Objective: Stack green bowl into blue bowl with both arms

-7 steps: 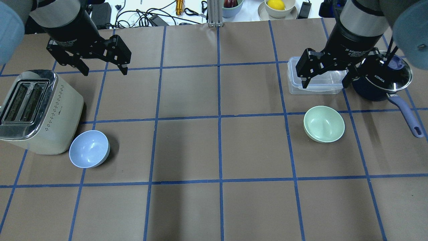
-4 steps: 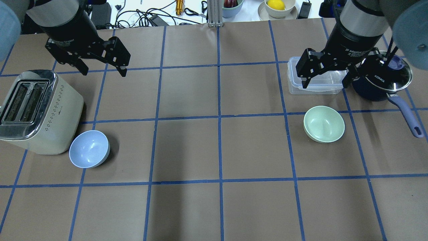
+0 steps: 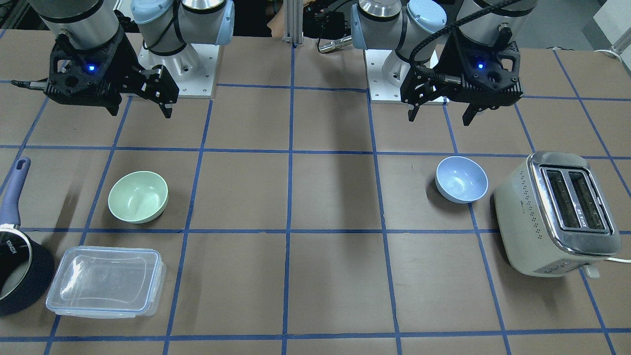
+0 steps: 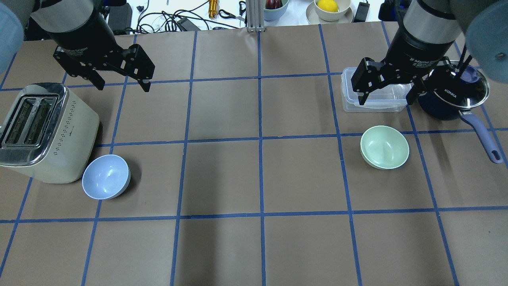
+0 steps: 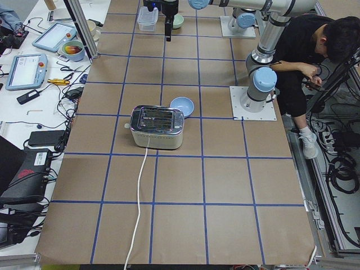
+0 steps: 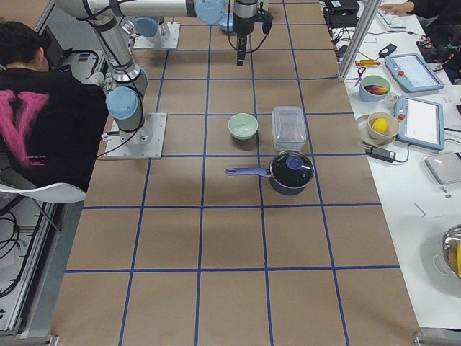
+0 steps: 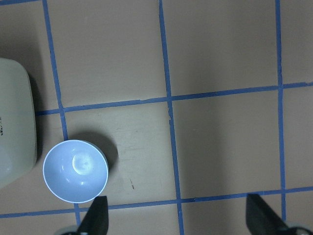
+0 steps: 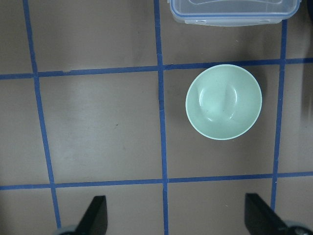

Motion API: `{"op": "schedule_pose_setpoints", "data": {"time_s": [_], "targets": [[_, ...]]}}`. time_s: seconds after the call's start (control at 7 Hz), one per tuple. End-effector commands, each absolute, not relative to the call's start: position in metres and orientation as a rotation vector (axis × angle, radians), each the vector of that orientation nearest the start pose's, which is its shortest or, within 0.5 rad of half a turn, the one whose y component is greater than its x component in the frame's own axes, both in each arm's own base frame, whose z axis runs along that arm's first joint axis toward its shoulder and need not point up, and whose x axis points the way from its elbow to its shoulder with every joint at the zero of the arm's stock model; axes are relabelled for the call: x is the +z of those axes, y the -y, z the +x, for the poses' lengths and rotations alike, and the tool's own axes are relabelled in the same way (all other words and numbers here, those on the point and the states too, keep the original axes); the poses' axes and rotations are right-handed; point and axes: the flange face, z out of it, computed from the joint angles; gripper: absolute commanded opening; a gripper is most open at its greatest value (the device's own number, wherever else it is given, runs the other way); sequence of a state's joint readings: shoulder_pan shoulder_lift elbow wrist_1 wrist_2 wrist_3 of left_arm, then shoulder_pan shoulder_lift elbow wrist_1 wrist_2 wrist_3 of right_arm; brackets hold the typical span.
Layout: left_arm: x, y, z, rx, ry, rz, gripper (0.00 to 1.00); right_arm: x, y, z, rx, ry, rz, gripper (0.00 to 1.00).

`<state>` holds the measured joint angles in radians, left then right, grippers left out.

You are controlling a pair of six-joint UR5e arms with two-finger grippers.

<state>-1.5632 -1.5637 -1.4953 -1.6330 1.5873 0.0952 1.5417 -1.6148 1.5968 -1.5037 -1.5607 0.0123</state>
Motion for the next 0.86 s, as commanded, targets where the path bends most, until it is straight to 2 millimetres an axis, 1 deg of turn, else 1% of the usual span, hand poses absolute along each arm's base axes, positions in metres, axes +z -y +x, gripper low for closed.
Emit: {"op": "schedule_pose_setpoints", "data": {"time_s": [0.0,0.29,0.57,0.71], "targets": [[0.522,0.49,-0.128,-0.023,-3.124,0.136,1.0,0.489,0.472,0.12,0.077,-3.132,0.063,1.0],[0.52,0.49,-0.128,-0.016,-3.126,0.089,1.0,0.489,0.472,0.12,0.077,-3.13,0.06,1.0],[0.513,0.482,-0.124,0.099,-3.126,0.08,1.0,0.488,0.472,0.121,0.084,-3.124,0.065,1.0],[0.497,0.481,-0.118,0.161,-3.123,0.064,1.0,0.485,0.471,0.122,0.093,-3.119,0.066,1.0]]}}
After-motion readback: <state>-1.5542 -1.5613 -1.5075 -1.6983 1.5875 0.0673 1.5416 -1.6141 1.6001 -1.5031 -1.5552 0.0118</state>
